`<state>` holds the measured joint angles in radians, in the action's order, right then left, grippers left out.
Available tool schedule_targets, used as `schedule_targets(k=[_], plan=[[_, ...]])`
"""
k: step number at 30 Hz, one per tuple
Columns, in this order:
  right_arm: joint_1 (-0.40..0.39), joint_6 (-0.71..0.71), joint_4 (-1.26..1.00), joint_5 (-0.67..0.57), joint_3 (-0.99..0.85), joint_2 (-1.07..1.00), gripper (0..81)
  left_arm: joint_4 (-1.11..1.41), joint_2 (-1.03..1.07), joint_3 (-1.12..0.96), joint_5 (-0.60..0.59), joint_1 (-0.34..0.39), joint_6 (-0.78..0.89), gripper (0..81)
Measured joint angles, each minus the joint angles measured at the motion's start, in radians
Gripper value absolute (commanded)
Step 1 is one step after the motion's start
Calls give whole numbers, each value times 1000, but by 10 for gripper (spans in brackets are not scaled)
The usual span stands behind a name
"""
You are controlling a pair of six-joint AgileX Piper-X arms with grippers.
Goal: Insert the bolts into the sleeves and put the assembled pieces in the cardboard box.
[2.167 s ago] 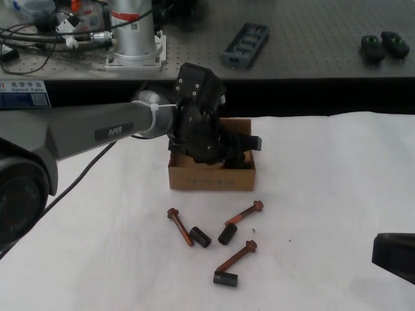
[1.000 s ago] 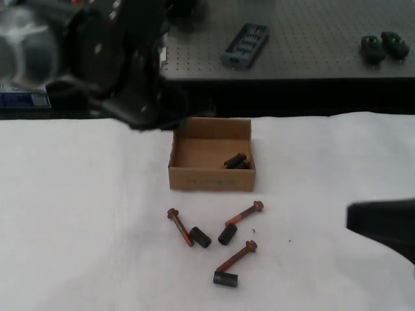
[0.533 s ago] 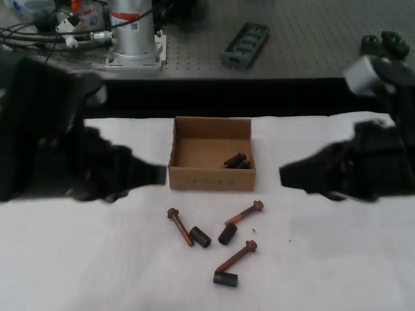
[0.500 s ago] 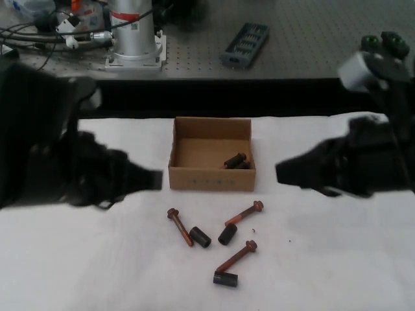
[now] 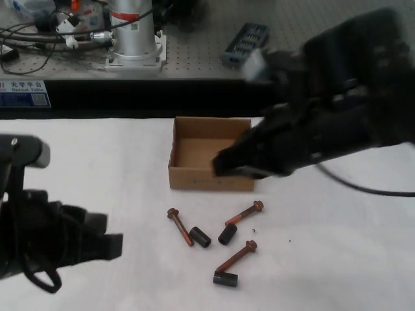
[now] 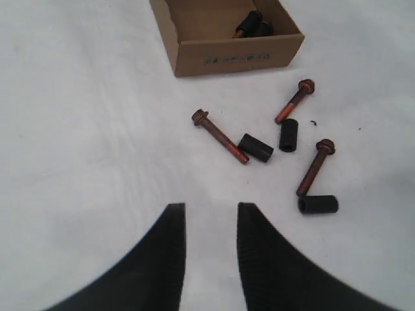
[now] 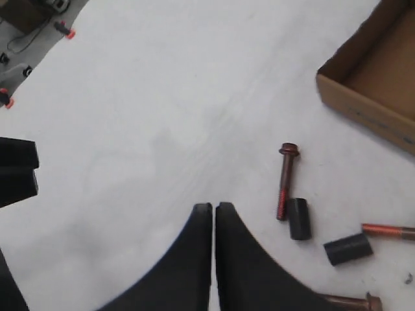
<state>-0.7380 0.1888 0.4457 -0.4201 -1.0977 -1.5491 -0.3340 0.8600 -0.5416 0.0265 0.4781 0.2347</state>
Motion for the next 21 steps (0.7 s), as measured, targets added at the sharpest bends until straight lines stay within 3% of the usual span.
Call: schedule_targets(k=[14, 19, 21], plan=[[-10, -33, 54, -5, -180, -238, 19, -143, -247, 110, 52, 0, 7, 204], [-10, -59, 135, 29, -255, -340, 321, -195, -348, 117, 52, 0, 7, 204], [-10, -65, 168, 53, -276, -376, 358, -220, -389, 117, 48, 0, 7, 204]])
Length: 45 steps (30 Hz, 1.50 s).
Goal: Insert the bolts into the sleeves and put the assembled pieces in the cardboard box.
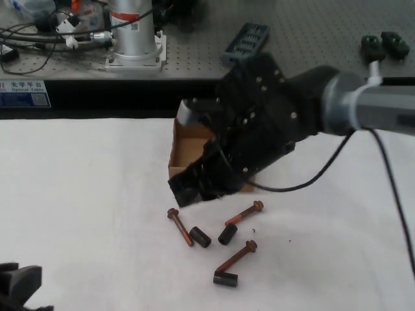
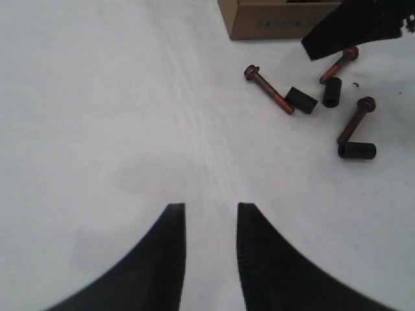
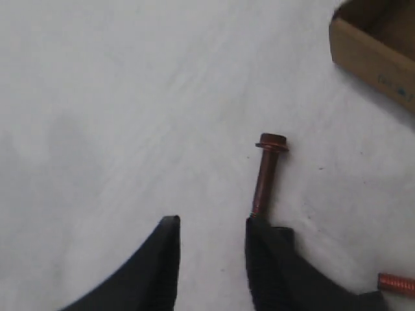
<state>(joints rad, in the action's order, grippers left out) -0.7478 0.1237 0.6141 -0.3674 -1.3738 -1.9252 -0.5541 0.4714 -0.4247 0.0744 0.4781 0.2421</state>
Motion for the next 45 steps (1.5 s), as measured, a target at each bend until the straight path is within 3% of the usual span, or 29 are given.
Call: schedule_targets(k=[6, 20, 34, 36, 41, 45], plan=[[-12, -57, 57, 57, -59, -93, 307, -106, -106, 0, -7, 0, 0, 204], [-43, -162, 222, 213, -309, -274, 307, -148, -165, 2, -10, 0, 0, 204], [-100, -170, 232, 254, -340, -320, 299, -154, -165, 2, -10, 0, 0, 204], [-106, -170, 232, 275, -340, -320, 244, -154, -165, 2, -10, 0, 0, 204], [-108, -170, 233, 285, -342, -320, 8, -154, -165, 2, -27, 0, 0, 204], [-111, -170, 245, 285, -344, -318, 28, -154, -165, 2, -50, 0, 0, 204]])
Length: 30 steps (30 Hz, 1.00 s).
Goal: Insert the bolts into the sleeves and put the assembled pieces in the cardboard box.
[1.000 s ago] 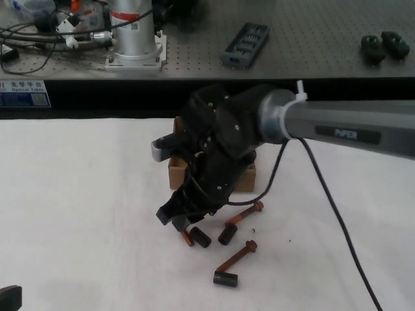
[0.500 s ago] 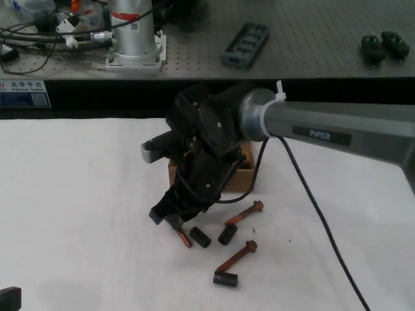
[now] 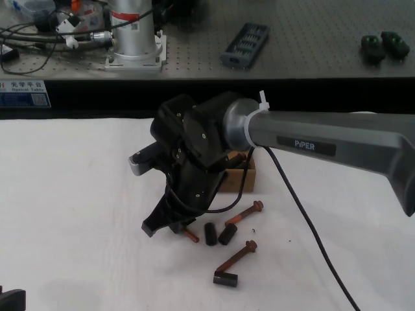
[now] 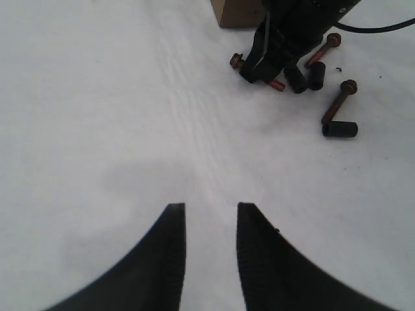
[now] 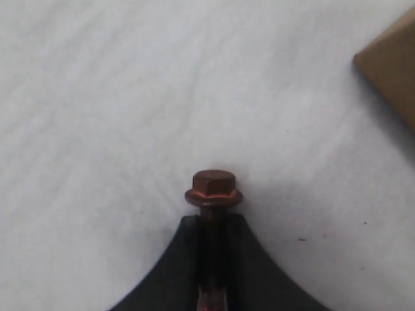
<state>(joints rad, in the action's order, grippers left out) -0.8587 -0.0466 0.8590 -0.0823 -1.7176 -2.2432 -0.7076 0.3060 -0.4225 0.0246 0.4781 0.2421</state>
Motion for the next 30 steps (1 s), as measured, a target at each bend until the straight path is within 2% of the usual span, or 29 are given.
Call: schedule_targets(k=[6, 14, 22, 30], plan=[[-6, 5, 38, 2, 9, 36, 28, 0, 0, 0, -25, 0, -9, 204], [-11, 12, 52, 10, 13, 266, 28, 20, 17, 0, -123, 0, -70, 204], [-9, 24, 137, 82, 13, 461, 28, 167, 183, 0, -179, 0, -82, 204], [-4, 24, 170, 139, 13, 581, 28, 252, 466, -54, -209, 0, -78, 200]])
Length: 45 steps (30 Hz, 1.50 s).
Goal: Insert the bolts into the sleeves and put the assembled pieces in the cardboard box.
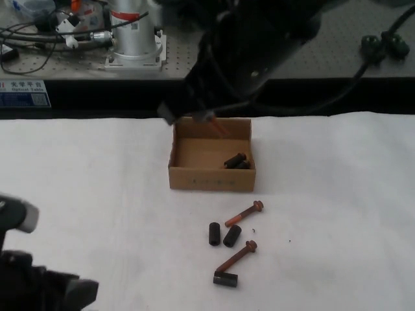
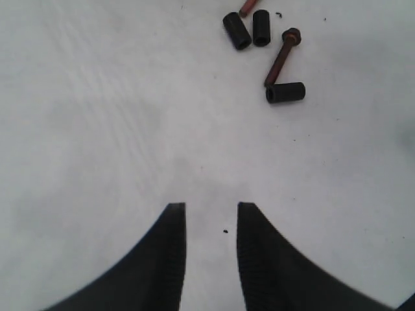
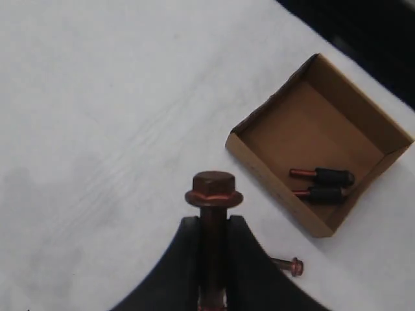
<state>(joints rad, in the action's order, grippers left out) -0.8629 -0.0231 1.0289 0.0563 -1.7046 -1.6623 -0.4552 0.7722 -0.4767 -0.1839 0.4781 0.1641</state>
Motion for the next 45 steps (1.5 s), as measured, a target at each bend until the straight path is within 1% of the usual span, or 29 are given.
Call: schedule_targets(k=[6, 8, 10, 13, 14, 15, 20, 21, 24, 26, 27, 28, 31, 34, 35, 39, 40, 45], plan=[[0, 0, 0, 0, 9, 117, 28, 61, 110, -58, -8, 0, 25, 147], [0, -6, -2, 0, 41, 163, 30, 81, 186, -114, -36, 0, 32, 147], [0, -8, -3, 0, 68, 199, 30, 88, 216, -152, -48, 0, 37, 147], [0, -10, -21, 0, 183, 303, 30, 93, 277, -198, -57, 0, 37, 147], [0, -10, -39, 0, 236, 345, 30, 93, 281, -200, -57, 0, 37, 147], [0, -10, -75, 0, 336, 420, 30, 93, 298, -211, -61, 0, 37, 147], [0, 36, -198, 27, 595, 645, 30, 122, 367, -243, -71, 0, 46, 147], [0, 38, -198, 27, 604, 653, 30, 135, 380, -246, -71, 0, 58, 147], [0, 74, -227, 65, 724, 803, 30, 181, 428, -249, -74, 9, 97, 147], [0, 95, -233, 86, 788, 891, 30, 223, 471, -249, -65, 39, 121, 147], [0, 103, -235, 95, 819, 937, 30, 223, 471, -250, -57, 41, 131, 147], [0, 121, -234, 106, 869, 1013, 30, 237, 488, -252, -55, 54, 131, 147], [0, 140, -234, 113, 953, 1152, 30, 257, 546, -274, -40, 96, 168, 150], [0, 153, -227, 113, 989, 1244, 30, 266, 620, -324, -25, 133, 185, 181], [0, 158, -221, 113, 1000, 1271, 30, 272, 678, -363, -7, 146, 191, 203], [0, 181, -178, 113, 1038, 1339, 30, 277, 830, -489, 47, 158, 193, 326], [0, 182, -171, 113, 1046, 1347, 30, 277, 834, -489, 57, 158, 195, 338], [0, 191, -157, 113, 1059, 1361, 30, 266, 923, -561, 70, 158, 194, 338]])
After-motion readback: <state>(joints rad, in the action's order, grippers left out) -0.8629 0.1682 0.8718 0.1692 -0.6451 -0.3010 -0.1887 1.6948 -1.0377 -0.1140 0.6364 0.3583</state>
